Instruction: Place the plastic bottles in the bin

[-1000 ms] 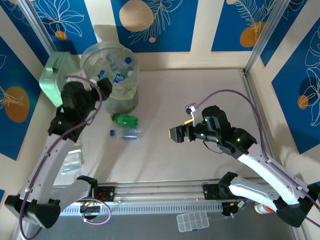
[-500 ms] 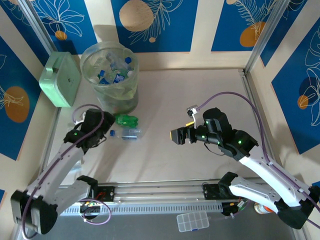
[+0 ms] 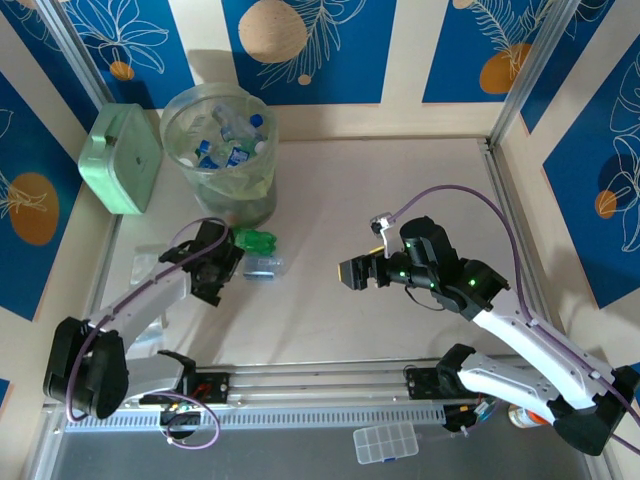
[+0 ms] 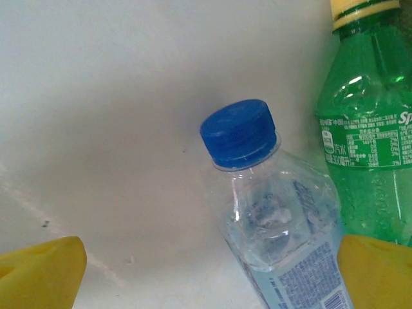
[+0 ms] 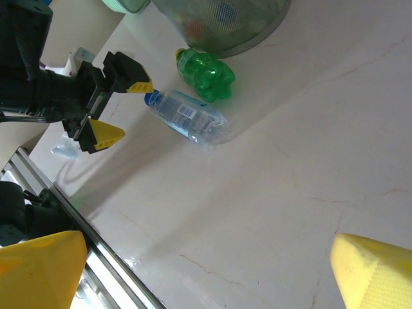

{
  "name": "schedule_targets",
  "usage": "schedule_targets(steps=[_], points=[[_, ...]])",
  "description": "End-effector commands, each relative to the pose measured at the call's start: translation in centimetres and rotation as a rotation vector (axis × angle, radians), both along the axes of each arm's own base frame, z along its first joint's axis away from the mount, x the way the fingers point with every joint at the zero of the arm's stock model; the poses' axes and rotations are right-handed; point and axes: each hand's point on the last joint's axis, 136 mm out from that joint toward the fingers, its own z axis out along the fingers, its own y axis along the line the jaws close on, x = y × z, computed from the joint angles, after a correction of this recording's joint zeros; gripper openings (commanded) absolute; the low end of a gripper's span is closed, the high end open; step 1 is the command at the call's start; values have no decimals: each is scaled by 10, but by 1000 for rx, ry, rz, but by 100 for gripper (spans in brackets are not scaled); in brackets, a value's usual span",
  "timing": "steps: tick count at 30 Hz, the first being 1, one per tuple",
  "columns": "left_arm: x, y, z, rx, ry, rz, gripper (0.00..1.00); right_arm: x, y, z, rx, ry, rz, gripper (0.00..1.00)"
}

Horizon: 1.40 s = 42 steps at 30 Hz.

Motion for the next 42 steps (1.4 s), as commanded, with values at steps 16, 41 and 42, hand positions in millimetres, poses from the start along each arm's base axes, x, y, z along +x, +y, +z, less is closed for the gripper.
schedule_targets(steps=[16, 41, 42], points=[[44, -33, -10, -100, -41, 3, 99, 2, -1, -15, -13, 18, -19, 98], [14, -35, -23, 27, 144, -204, 64, -1, -2, -23, -18, 41, -22, 98], [13, -37, -25, 30, 154, -230, 62, -1, -3, -23, -18, 40, -23, 97]])
